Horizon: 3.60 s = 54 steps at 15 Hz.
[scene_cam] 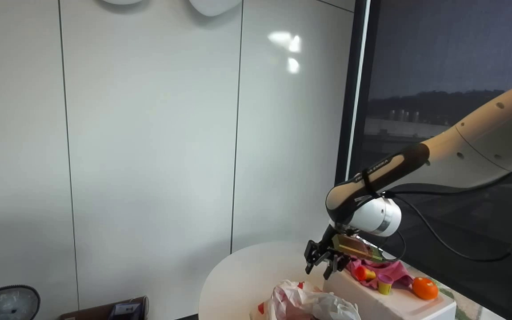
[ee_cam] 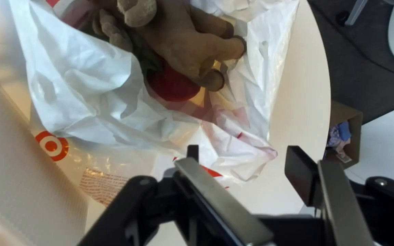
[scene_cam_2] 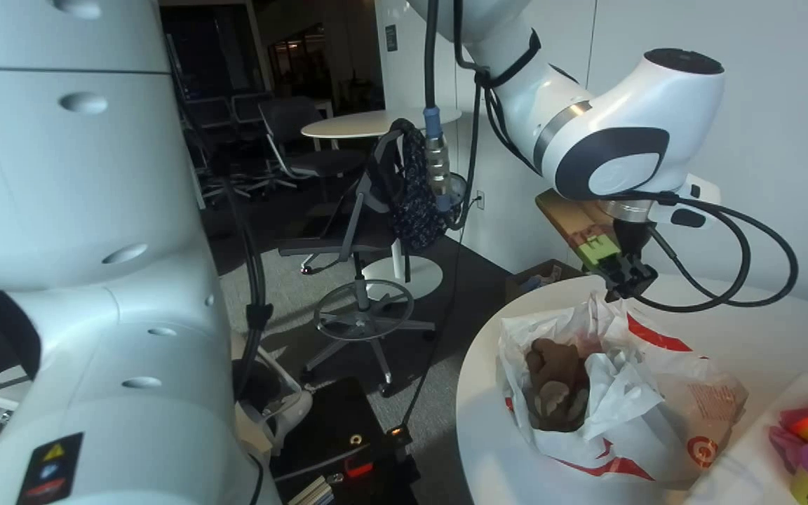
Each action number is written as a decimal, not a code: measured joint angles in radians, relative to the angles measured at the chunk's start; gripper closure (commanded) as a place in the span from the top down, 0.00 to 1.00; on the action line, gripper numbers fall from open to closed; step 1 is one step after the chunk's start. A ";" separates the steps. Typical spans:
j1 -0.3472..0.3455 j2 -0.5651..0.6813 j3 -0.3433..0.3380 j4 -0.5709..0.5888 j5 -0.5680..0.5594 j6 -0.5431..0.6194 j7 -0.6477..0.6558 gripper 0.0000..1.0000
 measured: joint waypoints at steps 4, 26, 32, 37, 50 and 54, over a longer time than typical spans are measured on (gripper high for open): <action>-0.013 -0.029 -0.091 -0.006 -0.074 0.083 0.128 1.00; -0.066 0.111 -0.356 0.003 -0.508 0.089 0.743 1.00; -0.066 0.179 -0.359 0.036 -0.508 0.098 0.743 0.49; -0.061 0.207 -0.365 0.052 -0.509 0.117 0.742 0.25; 0.020 -0.120 -0.245 -0.162 -0.475 0.014 0.621 0.25; 0.065 -0.213 -0.125 -0.219 -0.362 -0.057 0.480 0.25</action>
